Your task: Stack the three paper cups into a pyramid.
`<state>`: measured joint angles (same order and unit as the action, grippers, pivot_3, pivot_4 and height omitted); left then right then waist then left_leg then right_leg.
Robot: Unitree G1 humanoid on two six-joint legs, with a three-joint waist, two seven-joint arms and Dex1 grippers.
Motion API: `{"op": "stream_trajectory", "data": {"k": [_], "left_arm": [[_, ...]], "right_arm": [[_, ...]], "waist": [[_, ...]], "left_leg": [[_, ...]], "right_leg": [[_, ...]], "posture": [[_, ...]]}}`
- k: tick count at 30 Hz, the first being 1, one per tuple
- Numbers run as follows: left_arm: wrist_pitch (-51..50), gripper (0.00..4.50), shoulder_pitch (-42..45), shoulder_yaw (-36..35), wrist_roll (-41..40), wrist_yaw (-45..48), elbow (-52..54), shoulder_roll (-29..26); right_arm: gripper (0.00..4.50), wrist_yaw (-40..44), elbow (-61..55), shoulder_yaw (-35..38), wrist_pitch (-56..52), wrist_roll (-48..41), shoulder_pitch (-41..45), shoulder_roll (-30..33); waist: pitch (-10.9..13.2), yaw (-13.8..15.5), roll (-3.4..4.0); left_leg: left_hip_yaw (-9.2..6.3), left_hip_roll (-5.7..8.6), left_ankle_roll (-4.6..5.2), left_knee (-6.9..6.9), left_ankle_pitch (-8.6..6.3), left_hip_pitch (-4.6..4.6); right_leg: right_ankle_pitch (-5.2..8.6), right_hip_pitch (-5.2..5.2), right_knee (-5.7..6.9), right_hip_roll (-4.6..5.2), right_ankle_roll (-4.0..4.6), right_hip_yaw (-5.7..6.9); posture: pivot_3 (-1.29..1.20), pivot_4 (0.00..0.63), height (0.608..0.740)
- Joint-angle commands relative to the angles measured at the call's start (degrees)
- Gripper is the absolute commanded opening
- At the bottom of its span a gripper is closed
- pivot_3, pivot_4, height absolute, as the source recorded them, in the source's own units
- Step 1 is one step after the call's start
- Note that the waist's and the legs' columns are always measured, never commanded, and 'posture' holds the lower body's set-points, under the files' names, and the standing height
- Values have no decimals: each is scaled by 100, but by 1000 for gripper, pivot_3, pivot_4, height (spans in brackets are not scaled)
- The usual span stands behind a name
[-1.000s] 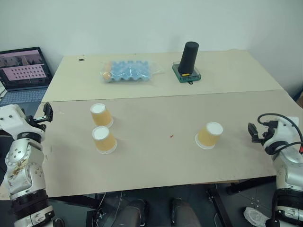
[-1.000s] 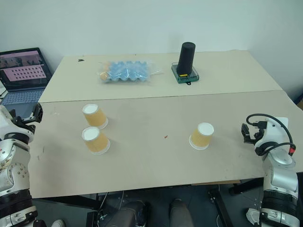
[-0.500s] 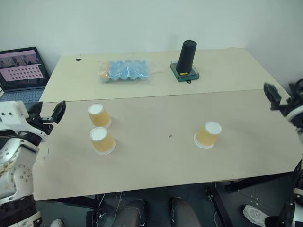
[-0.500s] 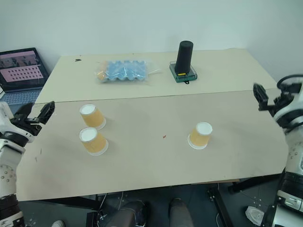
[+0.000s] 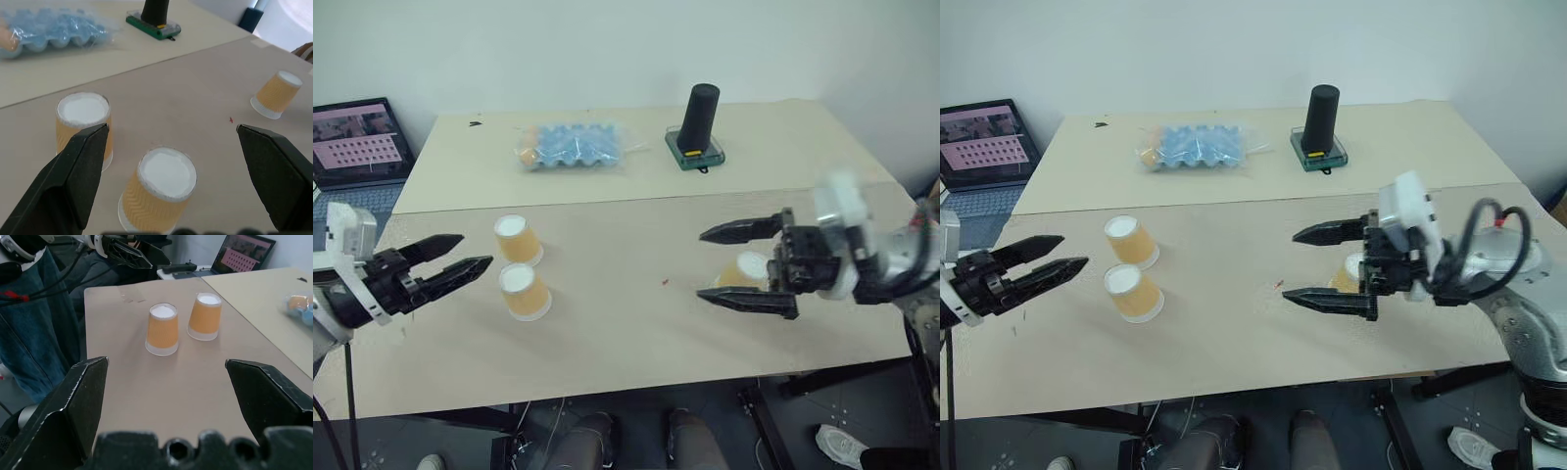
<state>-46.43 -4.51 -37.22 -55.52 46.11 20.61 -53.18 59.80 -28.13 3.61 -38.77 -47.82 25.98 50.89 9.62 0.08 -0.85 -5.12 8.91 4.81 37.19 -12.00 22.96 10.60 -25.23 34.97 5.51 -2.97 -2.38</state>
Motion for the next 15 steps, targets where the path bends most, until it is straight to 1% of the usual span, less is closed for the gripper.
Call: {"op": "stream_trajectory", "data": {"k": [1,7,15], "left_arm": [[475,4449,-230,192,681,-14,245,30],[1202,4449,-479,1005,1637,87,372,211],[1303,4449,-104,1507,1733,241,262,366]], "right_arm": [[4500,-55,70,-202,215,315,232,-167],[4500,-66,142,-178,143,342,402,-338],[4500,-101,129,-210,88,397,415,-395]], "waist": [[0,25,0],[0,90,-1],[0,86,0]], "left_leg": [[0,0,-1,-3,1,0],[5,2,-1,-16,1,20],[4,1,0,-18,0,22]], "right_leg": [[1,-2,1,0,2,0],[-1,-6,-3,4,6,-2],[-1,-8,-2,1,5,-1]], "posture": [[0,150,740],[0,150,740],[0,150,740]]}}
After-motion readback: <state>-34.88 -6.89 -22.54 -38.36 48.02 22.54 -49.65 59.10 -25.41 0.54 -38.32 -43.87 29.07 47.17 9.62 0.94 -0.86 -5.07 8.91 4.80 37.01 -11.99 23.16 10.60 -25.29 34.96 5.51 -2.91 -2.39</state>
